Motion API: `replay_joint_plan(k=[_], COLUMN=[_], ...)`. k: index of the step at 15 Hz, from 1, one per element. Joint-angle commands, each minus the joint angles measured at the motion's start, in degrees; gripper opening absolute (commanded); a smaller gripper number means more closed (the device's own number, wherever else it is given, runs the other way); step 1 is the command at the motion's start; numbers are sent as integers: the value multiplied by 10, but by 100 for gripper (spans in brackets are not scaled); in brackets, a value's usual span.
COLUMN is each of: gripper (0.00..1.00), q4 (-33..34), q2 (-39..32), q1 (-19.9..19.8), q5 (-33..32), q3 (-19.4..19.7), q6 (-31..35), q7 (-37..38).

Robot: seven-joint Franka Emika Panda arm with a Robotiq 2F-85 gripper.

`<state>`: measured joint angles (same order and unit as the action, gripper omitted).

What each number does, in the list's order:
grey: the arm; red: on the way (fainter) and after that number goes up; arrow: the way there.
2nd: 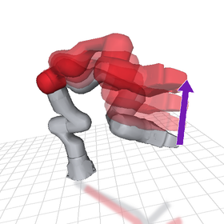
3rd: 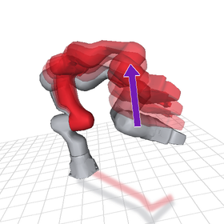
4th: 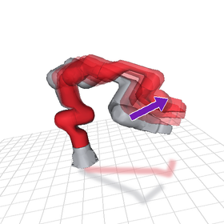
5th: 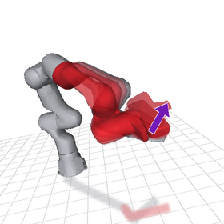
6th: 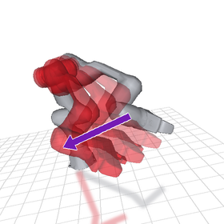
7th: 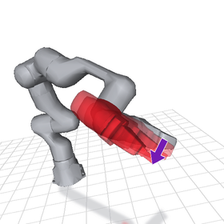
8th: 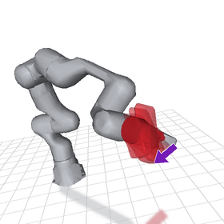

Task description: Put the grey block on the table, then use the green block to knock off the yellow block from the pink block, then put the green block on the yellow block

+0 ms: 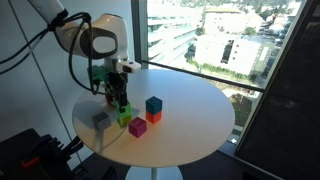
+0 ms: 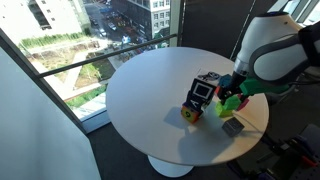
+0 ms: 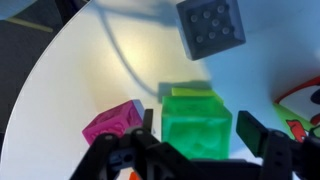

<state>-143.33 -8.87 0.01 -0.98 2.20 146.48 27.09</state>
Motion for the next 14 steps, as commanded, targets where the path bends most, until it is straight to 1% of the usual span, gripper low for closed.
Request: replay_joint_plan(k=[1,5,6,11,14], gripper=[100,100,100,100,100], q4=[-7,-4,-3,-2,-2], q2=[19,31,36,67,96], q1=[6,4,5,4,4], q5=[10,11,1,-7,-30], q3=[4,2,2,-5,-8], q6=[-12,-28,-34,-87,-123], q7=[-4,-24,-27,-69,-85])
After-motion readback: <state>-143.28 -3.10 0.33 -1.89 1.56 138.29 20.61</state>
